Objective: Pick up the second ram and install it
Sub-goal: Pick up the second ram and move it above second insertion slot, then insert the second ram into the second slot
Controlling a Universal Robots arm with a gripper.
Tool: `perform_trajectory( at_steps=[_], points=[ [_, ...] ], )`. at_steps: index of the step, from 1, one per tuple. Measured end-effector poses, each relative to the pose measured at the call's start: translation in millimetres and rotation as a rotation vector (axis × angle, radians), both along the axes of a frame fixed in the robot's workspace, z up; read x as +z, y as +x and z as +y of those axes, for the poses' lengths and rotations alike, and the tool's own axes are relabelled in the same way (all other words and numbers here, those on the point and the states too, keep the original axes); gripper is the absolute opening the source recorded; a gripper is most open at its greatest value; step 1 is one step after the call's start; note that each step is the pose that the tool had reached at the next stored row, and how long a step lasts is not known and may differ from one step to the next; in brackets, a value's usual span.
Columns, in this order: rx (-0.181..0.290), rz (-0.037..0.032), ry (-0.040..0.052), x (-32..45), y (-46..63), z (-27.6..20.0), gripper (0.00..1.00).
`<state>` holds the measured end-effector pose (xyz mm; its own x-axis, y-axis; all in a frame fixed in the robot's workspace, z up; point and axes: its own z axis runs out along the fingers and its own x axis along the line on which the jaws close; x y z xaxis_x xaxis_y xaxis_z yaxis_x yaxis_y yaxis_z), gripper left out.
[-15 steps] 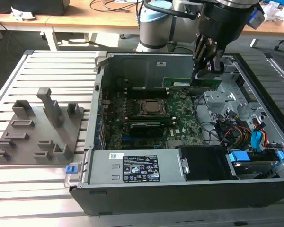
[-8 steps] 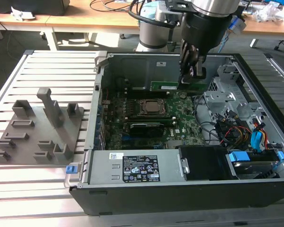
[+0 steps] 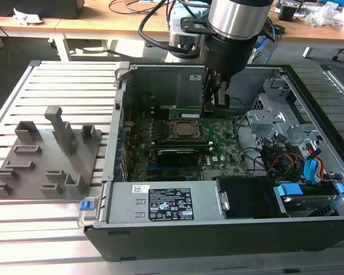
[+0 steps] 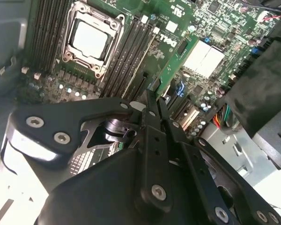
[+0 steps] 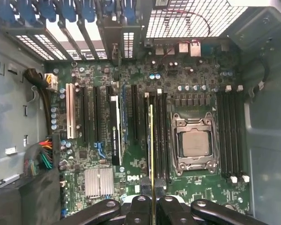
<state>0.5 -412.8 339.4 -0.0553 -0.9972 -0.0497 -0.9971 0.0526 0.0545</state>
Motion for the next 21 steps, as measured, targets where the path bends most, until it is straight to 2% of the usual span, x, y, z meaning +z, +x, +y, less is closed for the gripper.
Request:
perform_trajectory(
  at_steps=[1, 12, 16, 17, 20, 21],
  points=[
    [0.000, 0.0000, -0.0001, -2.5, 0.0, 0.0, 0.14],
    [0.000, -0.0001, 0.0001, -3.8, 0.0, 0.1, 0.14],
    [0.000, 0.0000, -0.0001, -6.4, -0.1, 1.8, 0.14],
    [0.000, 0.0000, 0.0001, -7.9, -0.1, 3.6, 0.14],
    [0.000, -0.0001, 0.0010, -12.9, 0.0, 19.0, 0.14],
    [0.000, 0.0000, 0.0009, -14.1, 0.0, 22.5, 0.14]
  ],
)
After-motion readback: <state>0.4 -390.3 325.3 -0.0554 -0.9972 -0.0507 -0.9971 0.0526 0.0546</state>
